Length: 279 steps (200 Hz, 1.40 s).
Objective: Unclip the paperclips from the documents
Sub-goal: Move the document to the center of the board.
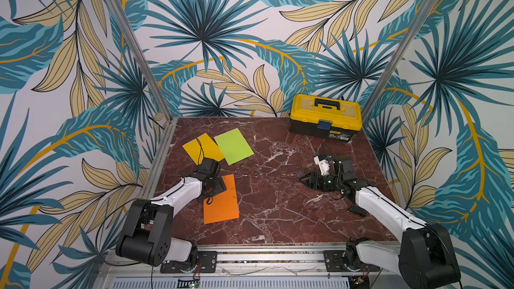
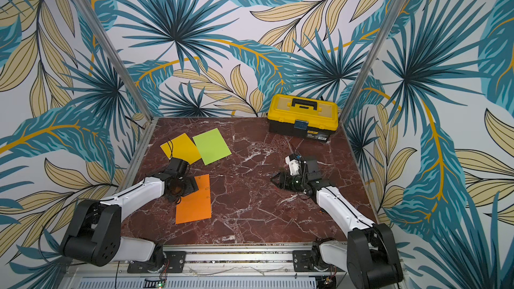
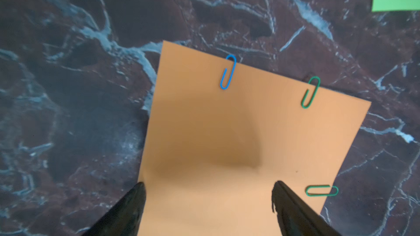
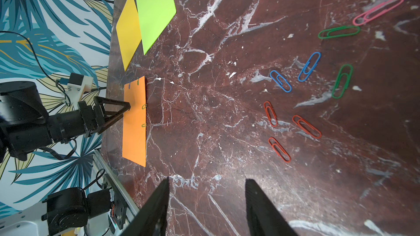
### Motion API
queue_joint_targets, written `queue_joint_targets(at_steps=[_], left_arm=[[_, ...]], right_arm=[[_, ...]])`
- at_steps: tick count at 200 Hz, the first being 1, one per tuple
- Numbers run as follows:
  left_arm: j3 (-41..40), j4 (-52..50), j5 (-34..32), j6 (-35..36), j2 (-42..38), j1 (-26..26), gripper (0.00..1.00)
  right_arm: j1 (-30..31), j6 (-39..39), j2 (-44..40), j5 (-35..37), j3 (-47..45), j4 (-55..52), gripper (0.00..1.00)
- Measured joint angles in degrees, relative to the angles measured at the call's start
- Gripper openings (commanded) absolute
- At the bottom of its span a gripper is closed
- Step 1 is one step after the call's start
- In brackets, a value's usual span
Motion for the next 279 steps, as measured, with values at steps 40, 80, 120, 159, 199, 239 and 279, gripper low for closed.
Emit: queue_joint_targets(at_steps=[40,80,120,159,199,239,279], left_arm=[[0.39,0.5,0.48,0.46,1.62,-2.38,0.87],[1.05,1.62,0.66,-0.42,2.49,-8.02,0.86],[2.93,2.1,2.43,-4.48,4.11,-14.67,0.86],[8.33,3.02,4.52,-9.22,9.49,-21.09,0.86],[14.78,5.42,6.54,-12.98,15.65,-26.12,0.86],[17.38,7.1,8.02,-15.39,17.99,-27.98,0.86],[16.5,6.32,7.82,-16.02,15.74,-28.11,0.86]], right_arm=[[0.0,0.0,0.0,-0.04,-0.02,0.02,0.55],[0.0,0.0,0.0,-0.02,-0.11,0.02,0.55],[0.0,0.02,0.0,-0.22,-0.48,0.31,0.55],[0.0,0.02,0.0,-0.26,-0.48,0.44,0.55],[0.0,0.02,0.0,-0.26,-0.48,0.46,0.55],[0.0,0.02,0.0,-0.28,-0.87,1.05,0.55],[0.11,0.07,2.78,-1.16,-0.9,3.17,0.55]])
